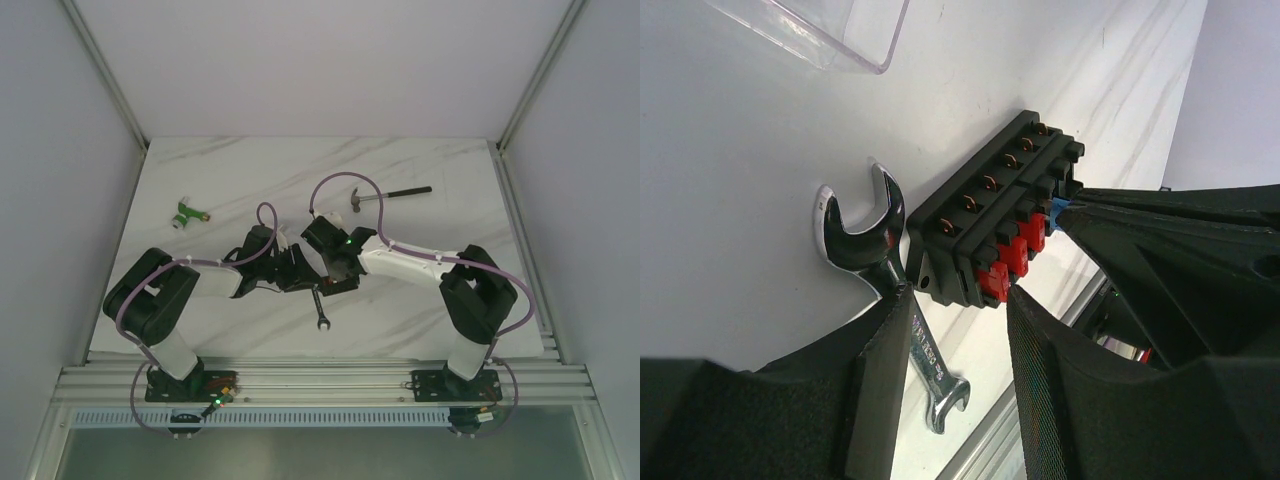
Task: Snap on the fuse box
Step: Install the fuse at the fuse box base.
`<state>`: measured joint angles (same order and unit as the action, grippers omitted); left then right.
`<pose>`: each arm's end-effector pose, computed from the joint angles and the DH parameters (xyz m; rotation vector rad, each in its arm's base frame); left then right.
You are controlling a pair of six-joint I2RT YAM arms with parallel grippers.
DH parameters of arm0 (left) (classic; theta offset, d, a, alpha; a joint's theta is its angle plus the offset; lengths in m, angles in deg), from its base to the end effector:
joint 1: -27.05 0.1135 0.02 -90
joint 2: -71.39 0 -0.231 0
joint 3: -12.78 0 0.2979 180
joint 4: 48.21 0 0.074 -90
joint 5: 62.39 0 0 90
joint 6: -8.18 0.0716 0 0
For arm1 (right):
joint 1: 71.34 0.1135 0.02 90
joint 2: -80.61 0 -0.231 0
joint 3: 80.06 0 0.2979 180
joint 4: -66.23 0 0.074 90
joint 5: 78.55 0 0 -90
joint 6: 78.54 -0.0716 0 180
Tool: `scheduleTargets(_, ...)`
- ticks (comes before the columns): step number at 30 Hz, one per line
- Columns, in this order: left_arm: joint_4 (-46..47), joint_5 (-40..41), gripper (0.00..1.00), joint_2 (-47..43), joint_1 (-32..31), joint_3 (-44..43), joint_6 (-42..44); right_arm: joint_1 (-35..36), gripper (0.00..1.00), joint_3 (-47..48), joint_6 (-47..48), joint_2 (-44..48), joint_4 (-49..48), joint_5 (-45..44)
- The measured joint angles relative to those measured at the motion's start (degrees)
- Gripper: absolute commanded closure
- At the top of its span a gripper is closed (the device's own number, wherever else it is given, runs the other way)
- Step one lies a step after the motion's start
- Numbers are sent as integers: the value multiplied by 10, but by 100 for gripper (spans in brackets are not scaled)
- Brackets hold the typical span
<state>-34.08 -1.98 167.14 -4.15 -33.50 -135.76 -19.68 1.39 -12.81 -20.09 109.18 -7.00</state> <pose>0.2793 -0.2105 0.0381 -0.1543 2.4536 -1.3254 0.2723 0.3078 0.1167 -0.5072 2.5171 0.0621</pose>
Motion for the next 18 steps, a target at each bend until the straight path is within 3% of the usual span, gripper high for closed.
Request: scheduleTargets(18, 0, 0, 49, 0, 0, 0, 0, 1, 100, 0, -10, -3, 2, -13)
